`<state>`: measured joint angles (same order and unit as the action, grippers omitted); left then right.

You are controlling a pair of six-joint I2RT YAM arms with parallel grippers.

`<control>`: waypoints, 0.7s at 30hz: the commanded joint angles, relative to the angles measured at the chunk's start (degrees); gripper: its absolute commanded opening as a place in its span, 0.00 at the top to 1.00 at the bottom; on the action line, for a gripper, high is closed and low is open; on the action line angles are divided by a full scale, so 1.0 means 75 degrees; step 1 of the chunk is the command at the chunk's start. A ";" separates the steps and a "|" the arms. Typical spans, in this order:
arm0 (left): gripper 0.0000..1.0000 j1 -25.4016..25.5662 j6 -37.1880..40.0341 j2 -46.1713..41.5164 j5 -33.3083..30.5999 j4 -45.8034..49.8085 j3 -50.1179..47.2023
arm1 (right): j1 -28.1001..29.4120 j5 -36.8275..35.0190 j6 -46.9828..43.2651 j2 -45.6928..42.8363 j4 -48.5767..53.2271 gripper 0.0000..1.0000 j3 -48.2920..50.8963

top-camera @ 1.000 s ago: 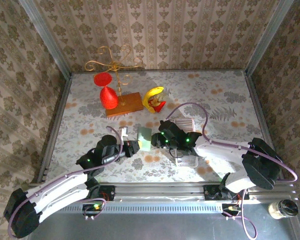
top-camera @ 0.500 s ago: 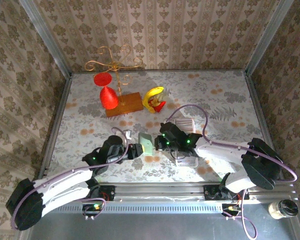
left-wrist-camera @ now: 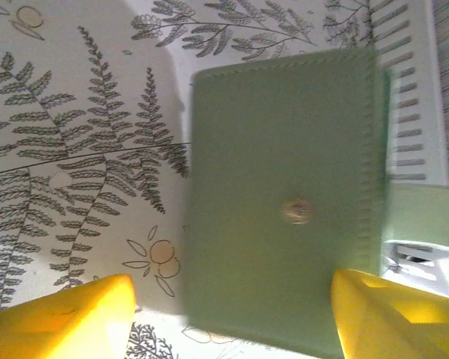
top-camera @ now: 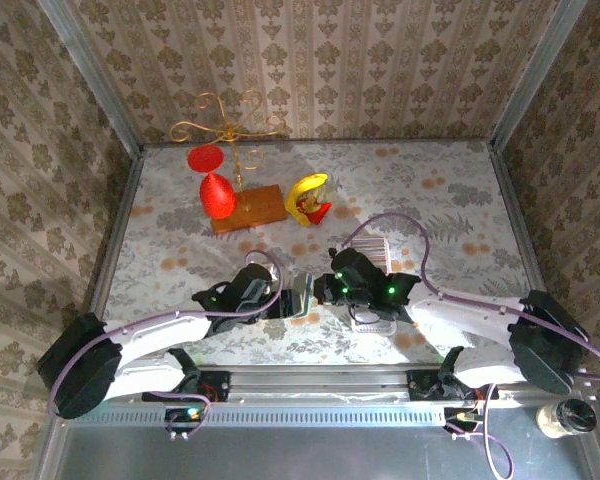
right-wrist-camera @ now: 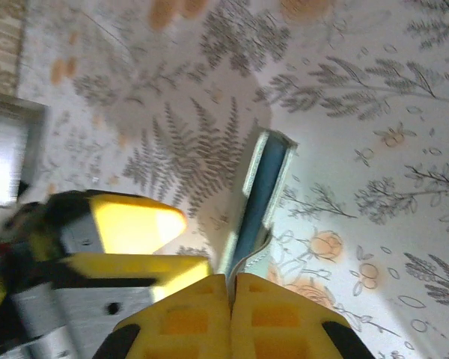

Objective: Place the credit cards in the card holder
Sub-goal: Open the card holder at the center of the table.

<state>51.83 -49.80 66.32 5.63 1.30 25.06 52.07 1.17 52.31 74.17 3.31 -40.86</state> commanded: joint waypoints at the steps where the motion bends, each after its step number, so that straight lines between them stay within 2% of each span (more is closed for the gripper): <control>1: 0.27 0.0049 0.0032 0.0006 -0.0302 0.0174 0.0221 | 0.0053 -0.0027 -0.0022 -0.0237 -0.0089 1.00 0.0011; 7: 0.22 0.0049 -0.0153 -0.0276 -0.0460 0.0104 0.0176 | 0.0053 0.0090 -0.0034 0.0008 -0.0162 1.00 -0.0048; 12: 0.22 0.0036 -0.0419 -0.0979 -0.1009 0.0304 -0.0008 | 0.0054 0.0068 -0.0028 0.0082 -0.0172 1.00 -0.0048; 16: 0.24 0.0016 -0.0366 -0.1267 -0.0891 0.0064 -0.0122 | 0.0053 0.0073 -0.0038 0.0107 -0.0156 1.00 -0.0083; 21: 0.32 0.0025 -0.0196 -0.0761 -0.0745 0.0432 0.0203 | 0.0052 0.0055 -0.0051 0.0158 -0.0142 1.00 -0.0130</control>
<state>51.83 -51.72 58.70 0.12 1.74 25.10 52.07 1.39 52.29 74.65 2.83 -40.86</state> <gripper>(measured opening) 0.689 0.044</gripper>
